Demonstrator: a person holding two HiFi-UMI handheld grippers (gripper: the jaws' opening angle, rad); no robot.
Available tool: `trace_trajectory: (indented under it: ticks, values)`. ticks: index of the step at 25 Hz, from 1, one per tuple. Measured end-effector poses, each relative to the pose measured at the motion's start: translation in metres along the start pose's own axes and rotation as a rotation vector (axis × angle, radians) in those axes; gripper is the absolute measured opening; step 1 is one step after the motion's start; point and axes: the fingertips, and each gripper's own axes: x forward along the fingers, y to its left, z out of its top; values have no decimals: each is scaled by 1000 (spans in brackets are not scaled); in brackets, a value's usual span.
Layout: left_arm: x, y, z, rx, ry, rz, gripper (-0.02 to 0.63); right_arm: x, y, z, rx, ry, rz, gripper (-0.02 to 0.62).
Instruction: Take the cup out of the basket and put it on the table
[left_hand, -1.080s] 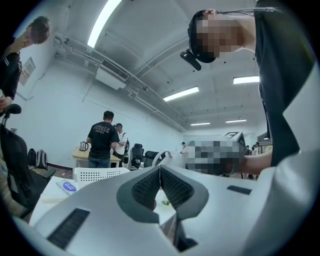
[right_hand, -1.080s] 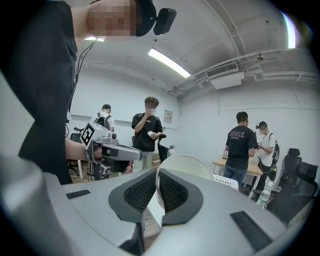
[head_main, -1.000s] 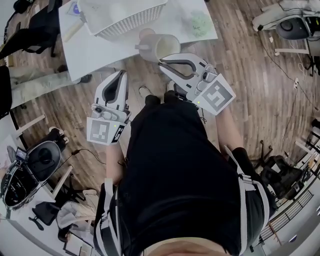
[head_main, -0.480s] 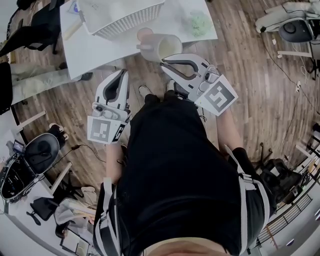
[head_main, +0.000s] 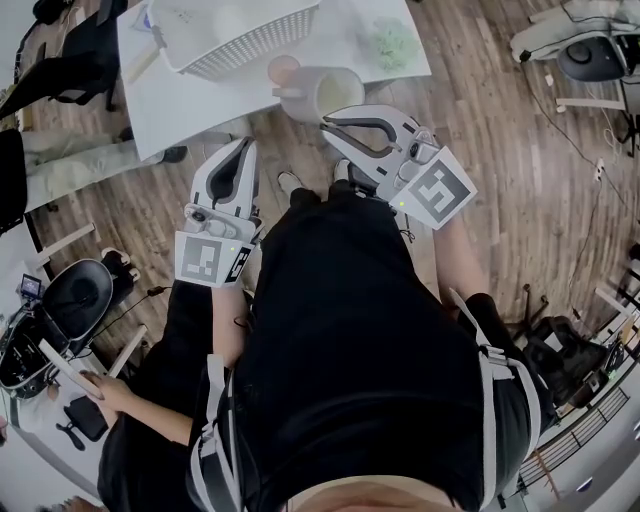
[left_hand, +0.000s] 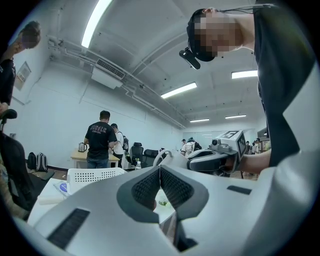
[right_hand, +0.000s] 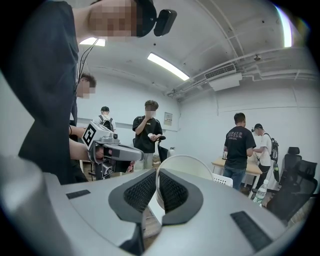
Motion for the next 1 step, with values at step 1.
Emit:
trace_trajectory:
  ticks: [1]
  values:
    - [1, -1, 1, 1, 0, -1, 21, -2, 0, -1, -16, 12, 6, 35]
